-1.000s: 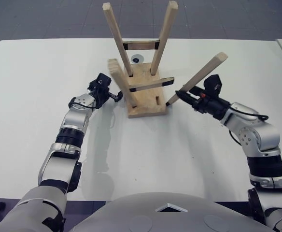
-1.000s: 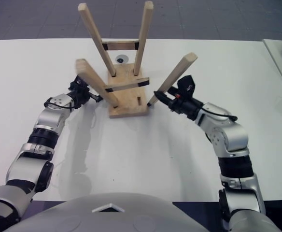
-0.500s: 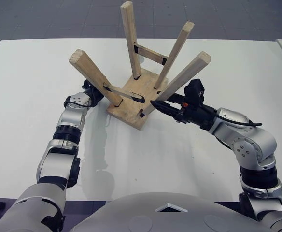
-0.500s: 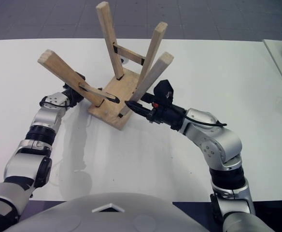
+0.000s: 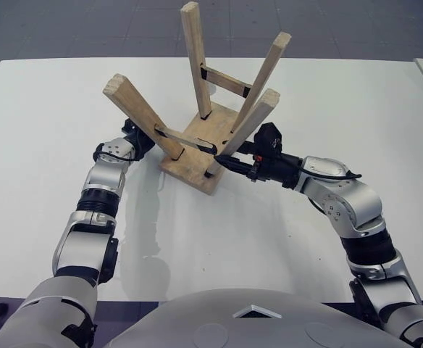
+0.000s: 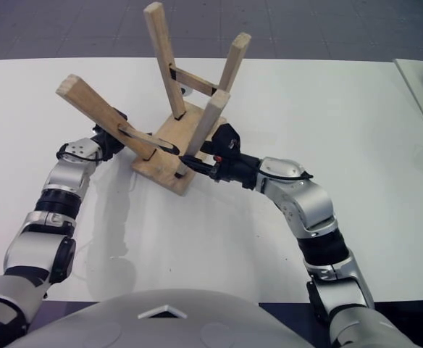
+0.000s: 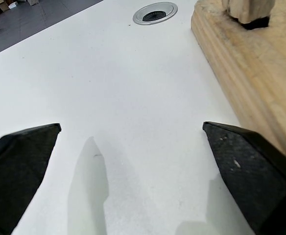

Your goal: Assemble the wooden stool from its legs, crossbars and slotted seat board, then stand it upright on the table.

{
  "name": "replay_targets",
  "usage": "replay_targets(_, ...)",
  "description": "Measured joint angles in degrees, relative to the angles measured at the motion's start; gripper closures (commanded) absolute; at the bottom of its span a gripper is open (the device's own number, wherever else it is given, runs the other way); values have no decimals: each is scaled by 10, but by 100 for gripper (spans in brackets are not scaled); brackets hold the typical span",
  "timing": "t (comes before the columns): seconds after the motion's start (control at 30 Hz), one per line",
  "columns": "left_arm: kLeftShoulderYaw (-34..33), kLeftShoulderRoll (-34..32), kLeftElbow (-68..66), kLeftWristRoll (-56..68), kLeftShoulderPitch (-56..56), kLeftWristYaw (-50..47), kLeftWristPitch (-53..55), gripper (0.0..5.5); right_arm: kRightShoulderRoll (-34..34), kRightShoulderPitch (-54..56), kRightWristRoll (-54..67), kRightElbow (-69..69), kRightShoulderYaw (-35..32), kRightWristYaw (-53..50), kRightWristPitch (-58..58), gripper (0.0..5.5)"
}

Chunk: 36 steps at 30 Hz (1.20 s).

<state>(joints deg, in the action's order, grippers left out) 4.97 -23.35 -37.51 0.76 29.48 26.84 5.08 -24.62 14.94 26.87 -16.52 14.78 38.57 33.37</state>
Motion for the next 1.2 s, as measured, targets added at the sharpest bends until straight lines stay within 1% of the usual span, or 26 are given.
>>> replay_targets(0.07,-16,-12,30,1,-18,-2,7,10,-1,5,-19,4,9,-3,-8,348)
replay_targets(0.27,-112,-78,179,37,-60,-12,42,10,-1,4,-73,26,25,-18,-69,348)
replay_targets(0.4,-155,-116,253,66,-63,16,45,10,2,0,-84,26,29,-28,-79,348)
replay_targets(0.47,-166,-121,282,94,-49,39,48,10,3,4,-88,30,29,-32,-79,348)
replay_targets(0.57,-176,-134,354,163,6,86,72,10,5,16,-93,41,31,-39,-77,348)
replay_targets(0.67,-181,-139,412,215,57,104,106,10,9,22,-95,43,34,-42,-71,348)
replay_targets(0.8,-162,-139,489,251,90,111,160,10,15,36,-97,56,37,-44,-63,348)
replay_targets(0.9,-114,-138,536,233,79,109,180,10,20,48,-107,70,41,-51,-61,348)
replay_targets(1.0,-54,-129,556,182,26,86,184,10,21,64,-141,92,40,-80,-60,348)
replay_targets(1.2,7,-102,563,112,-54,54,173,10,20,61,-154,94,37,-88,-62,348)
